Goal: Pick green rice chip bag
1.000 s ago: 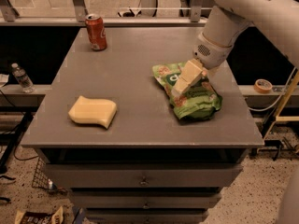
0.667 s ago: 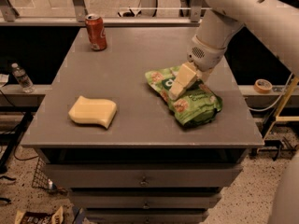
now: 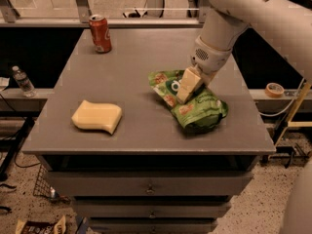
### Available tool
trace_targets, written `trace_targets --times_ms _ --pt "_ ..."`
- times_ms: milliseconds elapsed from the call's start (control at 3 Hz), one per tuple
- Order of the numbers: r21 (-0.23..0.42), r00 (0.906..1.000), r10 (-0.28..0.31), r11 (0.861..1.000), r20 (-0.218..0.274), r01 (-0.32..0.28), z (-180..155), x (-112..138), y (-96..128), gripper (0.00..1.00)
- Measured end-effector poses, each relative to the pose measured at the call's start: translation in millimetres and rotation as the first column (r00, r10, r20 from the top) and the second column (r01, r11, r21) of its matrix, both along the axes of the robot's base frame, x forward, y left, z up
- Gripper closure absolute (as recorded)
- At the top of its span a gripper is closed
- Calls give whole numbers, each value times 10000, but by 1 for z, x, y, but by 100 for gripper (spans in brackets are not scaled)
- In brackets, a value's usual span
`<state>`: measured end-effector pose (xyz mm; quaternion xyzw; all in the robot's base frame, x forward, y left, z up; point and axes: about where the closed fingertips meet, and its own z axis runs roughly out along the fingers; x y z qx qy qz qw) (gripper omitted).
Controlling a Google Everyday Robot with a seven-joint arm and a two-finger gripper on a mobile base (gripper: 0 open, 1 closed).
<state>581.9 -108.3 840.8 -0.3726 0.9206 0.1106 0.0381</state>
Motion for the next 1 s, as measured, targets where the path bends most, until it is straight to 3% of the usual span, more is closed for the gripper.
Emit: trace_targets --times_ms 333,667,1000 --pt "-132 9979 -213 9997 608 222 23 -2 -8 96" --pt "-262 9797 -404 9986 1961 464 66 -5 -23 100" --pt "-271 9515 -546 9975 3029 659 101 -7 -33 100"
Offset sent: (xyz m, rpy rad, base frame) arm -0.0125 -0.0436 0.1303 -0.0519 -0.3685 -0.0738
